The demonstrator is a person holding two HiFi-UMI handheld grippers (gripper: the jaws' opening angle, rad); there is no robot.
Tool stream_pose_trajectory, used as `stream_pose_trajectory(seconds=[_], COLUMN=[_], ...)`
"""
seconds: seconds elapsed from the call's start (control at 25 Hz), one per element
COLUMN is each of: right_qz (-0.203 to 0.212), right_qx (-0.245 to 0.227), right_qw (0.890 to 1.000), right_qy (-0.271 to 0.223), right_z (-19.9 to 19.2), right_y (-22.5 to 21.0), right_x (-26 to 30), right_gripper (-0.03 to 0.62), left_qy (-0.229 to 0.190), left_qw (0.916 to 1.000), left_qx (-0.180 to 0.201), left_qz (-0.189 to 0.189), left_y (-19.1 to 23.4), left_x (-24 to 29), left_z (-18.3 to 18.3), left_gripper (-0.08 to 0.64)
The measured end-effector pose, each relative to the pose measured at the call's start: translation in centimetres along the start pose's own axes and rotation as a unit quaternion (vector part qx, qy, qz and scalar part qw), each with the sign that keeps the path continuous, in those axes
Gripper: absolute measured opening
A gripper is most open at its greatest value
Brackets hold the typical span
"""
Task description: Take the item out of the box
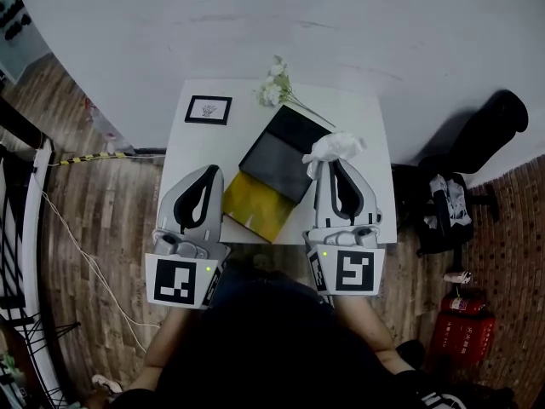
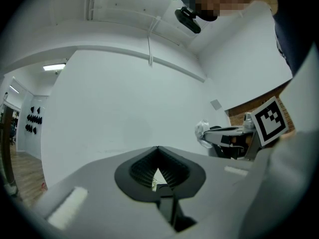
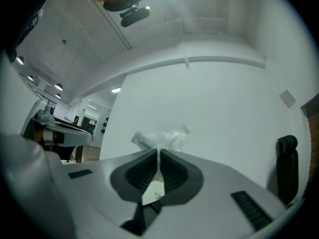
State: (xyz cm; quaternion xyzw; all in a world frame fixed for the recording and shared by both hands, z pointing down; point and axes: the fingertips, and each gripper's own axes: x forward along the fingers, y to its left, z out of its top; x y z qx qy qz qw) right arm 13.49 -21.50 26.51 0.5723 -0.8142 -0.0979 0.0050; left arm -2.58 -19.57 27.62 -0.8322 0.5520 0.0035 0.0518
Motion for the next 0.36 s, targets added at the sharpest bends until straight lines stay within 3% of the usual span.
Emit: stream_pose_trajectory(seconds=[0.36], right_qz=[0.004], right_qx=[0.002], right_qw=[1.0], right_qy=[0.0], right_z=[-0.09], right_y=[-0.28], right_x=[-0.06], right_gripper=[0.025], left_qy=[-0.011], left_qw=[0.9999], left_qx=[0.003], left_qz=[0.0], left_y=[-0.38], left_x=[0.29], left_z=[0.45], left_gripper=[0.011])
